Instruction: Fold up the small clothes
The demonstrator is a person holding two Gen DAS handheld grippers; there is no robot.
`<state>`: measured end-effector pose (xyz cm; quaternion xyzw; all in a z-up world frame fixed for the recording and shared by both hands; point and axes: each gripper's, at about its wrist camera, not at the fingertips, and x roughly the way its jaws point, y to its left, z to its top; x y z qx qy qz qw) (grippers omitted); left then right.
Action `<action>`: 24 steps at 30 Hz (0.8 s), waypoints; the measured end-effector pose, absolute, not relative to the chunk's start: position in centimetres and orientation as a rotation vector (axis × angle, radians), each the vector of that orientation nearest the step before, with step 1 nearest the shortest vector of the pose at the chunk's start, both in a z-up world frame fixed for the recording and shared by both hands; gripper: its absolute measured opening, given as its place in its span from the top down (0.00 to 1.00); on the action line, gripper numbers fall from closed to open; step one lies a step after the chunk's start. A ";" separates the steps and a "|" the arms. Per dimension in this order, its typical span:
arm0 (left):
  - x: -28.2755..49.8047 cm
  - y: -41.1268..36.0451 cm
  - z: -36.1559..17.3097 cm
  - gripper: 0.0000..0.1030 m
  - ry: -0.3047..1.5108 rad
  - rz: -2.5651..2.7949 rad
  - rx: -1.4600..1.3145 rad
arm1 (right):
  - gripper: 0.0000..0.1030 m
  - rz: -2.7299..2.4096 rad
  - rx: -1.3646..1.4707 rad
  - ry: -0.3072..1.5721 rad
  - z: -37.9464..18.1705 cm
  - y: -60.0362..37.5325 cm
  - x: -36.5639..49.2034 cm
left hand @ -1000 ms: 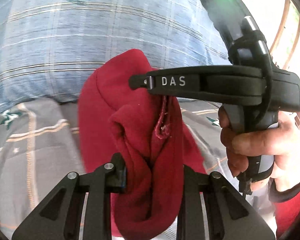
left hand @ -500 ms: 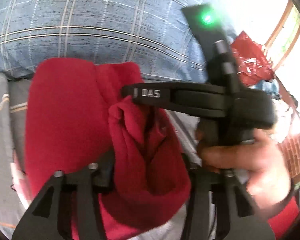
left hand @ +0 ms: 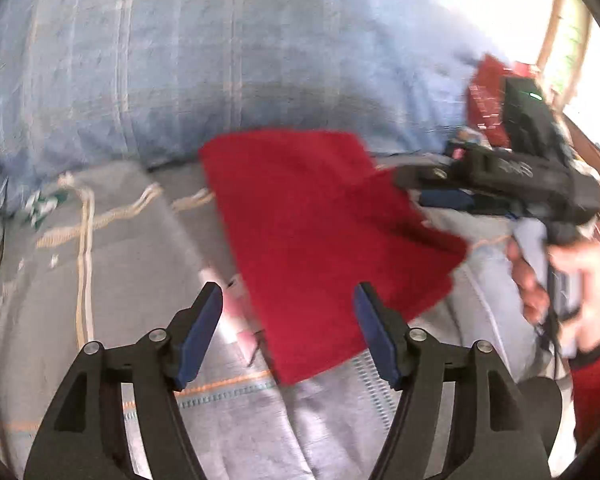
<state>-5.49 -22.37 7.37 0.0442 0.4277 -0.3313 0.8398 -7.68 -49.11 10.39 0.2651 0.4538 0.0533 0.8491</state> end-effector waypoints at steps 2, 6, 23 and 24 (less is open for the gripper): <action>-5.3 -22.6 6.6 0.35 0.926 -0.698 0.080 | 0.24 0.102 0.566 0.997 9.6 -48.4 -7.7; -6.5 -23.2 6.2 0.35 0.908 -0.692 0.113 | 0.18 0.096 0.627 0.966 9.7 -47.9 -9.6; -6.1 -25.0 3.1 0.34 0.979 -0.656 0.145 | 0.75 0.004 0.531 0.946 5.8 -46.6 -12.8; -6.0 -24.9 3.1 0.34 0.979 -0.652 0.132 | 0.70 0.002 0.540 0.944 6.1 -46.7 -13.0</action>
